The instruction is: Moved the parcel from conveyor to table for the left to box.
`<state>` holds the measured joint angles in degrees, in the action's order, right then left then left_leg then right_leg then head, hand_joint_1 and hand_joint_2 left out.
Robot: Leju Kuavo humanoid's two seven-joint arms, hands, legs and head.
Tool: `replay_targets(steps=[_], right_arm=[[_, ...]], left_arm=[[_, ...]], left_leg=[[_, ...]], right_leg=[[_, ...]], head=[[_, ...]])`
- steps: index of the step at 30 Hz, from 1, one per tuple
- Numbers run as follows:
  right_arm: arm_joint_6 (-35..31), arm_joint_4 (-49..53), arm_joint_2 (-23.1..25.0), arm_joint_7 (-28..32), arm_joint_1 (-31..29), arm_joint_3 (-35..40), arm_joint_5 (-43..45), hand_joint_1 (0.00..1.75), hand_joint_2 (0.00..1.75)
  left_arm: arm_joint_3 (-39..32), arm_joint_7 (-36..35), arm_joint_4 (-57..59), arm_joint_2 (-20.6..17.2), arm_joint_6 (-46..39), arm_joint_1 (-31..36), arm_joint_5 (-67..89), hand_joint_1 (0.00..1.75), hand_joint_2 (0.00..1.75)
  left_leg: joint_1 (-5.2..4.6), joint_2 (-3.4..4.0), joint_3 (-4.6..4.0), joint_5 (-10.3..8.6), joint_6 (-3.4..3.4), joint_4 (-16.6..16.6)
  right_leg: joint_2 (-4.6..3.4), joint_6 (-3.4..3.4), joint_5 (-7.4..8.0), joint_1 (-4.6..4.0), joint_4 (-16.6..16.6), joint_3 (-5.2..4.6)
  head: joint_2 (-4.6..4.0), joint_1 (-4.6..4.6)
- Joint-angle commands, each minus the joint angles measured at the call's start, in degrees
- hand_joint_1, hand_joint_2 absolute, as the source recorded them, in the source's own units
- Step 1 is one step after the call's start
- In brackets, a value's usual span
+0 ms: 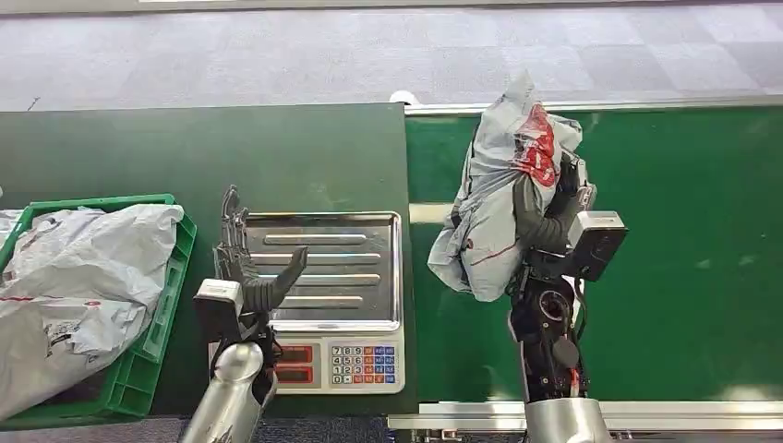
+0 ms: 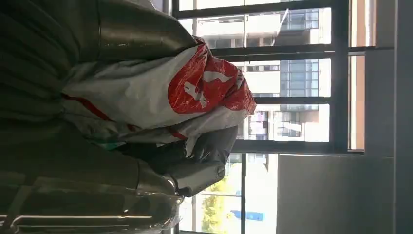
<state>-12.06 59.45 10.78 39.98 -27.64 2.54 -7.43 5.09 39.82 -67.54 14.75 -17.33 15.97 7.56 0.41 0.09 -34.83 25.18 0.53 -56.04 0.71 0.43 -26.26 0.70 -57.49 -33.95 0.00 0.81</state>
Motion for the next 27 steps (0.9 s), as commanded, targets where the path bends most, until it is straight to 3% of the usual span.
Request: replay_targets(steps=[1, 27], right_arm=[[0.1, -0.4, -0.2, 0.0, -1.8, 1.0, 0.2, 1.75, 1.75], [0.1, -0.4, -0.2, 0.0, -1.8, 1.0, 0.2, 1.75, 1.75]], left_arm=[[0.4, 0.2, 1.0, -0.7, 0.1, 0.4, 0.2, 0.0, 1.75], [0.4, 0.2, 1.0, -0.7, 0.1, 0.4, 0.2, 0.0, 1.75]], left_leg=[[0.02, 0.06, 0.28, 0.12, -0.01, 0.0], [0.02, 0.05, 0.19, 0.08, -0.01, 0.0]], right_leg=[[-0.12, -0.03, -0.07, -0.02, 0.1, 0.28], [-0.09, -0.02, -0.04, -0.02, 0.1, 0.18]], head=[[0.0, 0.0], [0.0, 0.0]])
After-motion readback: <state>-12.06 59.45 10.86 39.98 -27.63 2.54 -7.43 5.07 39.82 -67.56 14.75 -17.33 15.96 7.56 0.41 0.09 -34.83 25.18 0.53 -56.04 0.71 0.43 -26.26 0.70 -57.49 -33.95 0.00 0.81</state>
